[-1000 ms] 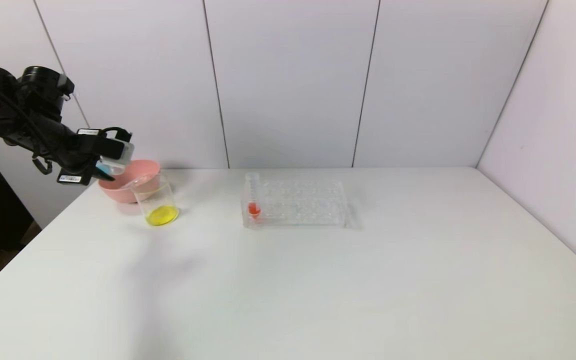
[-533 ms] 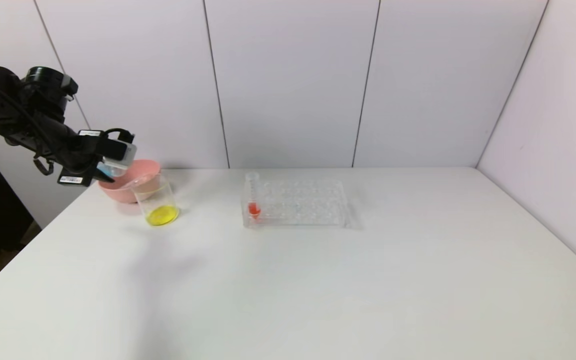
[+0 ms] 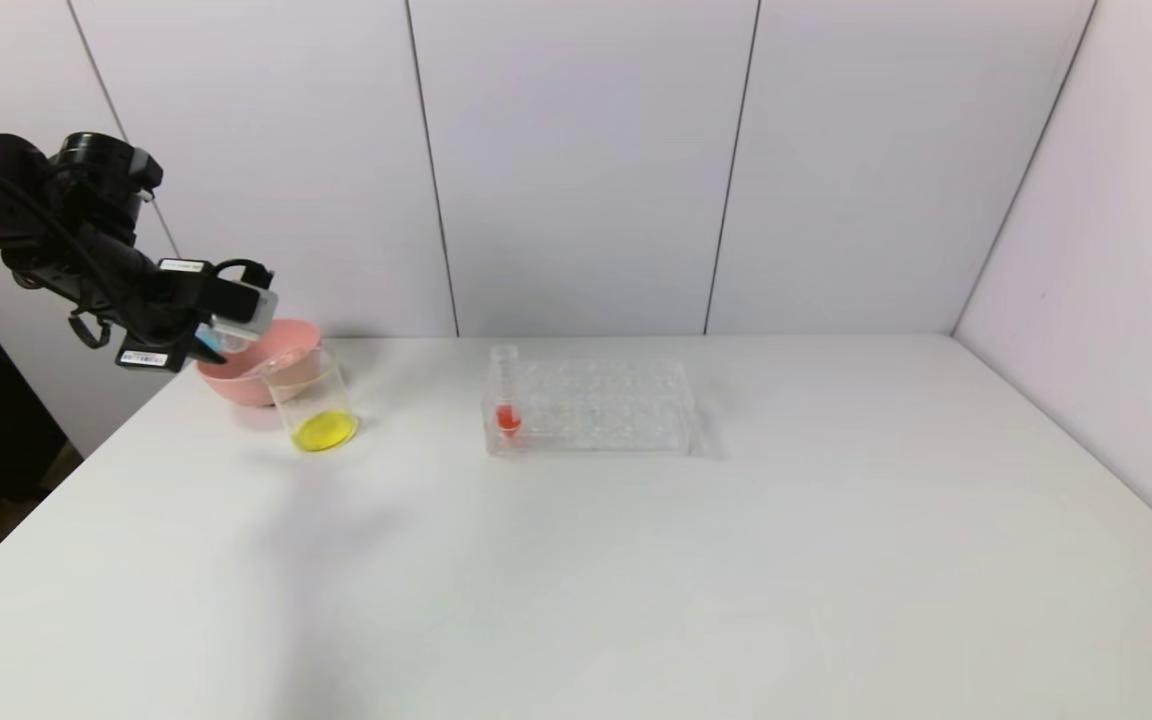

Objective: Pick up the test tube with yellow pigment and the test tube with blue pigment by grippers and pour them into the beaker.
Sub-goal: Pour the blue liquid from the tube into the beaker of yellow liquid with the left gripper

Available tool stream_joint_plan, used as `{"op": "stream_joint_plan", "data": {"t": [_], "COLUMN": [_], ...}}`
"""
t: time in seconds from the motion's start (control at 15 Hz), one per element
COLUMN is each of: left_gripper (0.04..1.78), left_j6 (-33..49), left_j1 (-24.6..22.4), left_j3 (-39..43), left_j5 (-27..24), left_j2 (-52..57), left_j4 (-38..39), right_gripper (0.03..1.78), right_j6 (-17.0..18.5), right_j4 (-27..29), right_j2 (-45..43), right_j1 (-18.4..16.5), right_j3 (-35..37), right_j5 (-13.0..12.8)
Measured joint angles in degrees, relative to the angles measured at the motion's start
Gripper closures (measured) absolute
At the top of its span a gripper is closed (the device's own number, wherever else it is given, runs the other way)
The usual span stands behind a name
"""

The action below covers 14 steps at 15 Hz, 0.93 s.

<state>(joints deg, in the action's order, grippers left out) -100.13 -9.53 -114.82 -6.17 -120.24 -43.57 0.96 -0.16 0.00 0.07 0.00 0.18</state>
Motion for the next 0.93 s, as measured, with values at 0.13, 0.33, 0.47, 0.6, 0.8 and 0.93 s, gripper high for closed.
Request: {"op": "stream_joint_plan", "data": {"t": [0.13,0.33,0.47,0.6,0.8,0.93], "left_gripper": [1.36,1.36,1.36,1.36,1.36,1.36], "left_j6": [0.0,0.8,1.4,2.9,4.2,4.4], "left_j1": [0.3,1.3,2.0,2.8,4.0,4.5], "left_j3": [-0.1,-0.1,-0.1,-0.1,-0.1,-0.1], "left_j5": [1.7,4.7,6.9,8.3,9.8,9.9], "left_j2": [-0.2,-0.6,-0.9,-1.2,-1.7,-2.0], "left_j4": [0.1,0.2,0.2,0.3,0.7,1.1], "right_gripper": [0.10,0.10,0.10,0.10,0.10,0.10], "right_j6": [0.0,0.0,0.0,0.0,0.0,0.0], "right_j4": [0.0,0.0,0.0,0.0,0.0,0.0], "right_j2": [0.0,0.0,0.0,0.0,0.0,0.0], "right_j1": [0.0,0.0,0.0,0.0,0.0,0.0], "right_j3": [0.0,0.0,0.0,0.0,0.0,0.0], "right_j5": [0.0,0.0,0.0,0.0,0.0,0.0]}}
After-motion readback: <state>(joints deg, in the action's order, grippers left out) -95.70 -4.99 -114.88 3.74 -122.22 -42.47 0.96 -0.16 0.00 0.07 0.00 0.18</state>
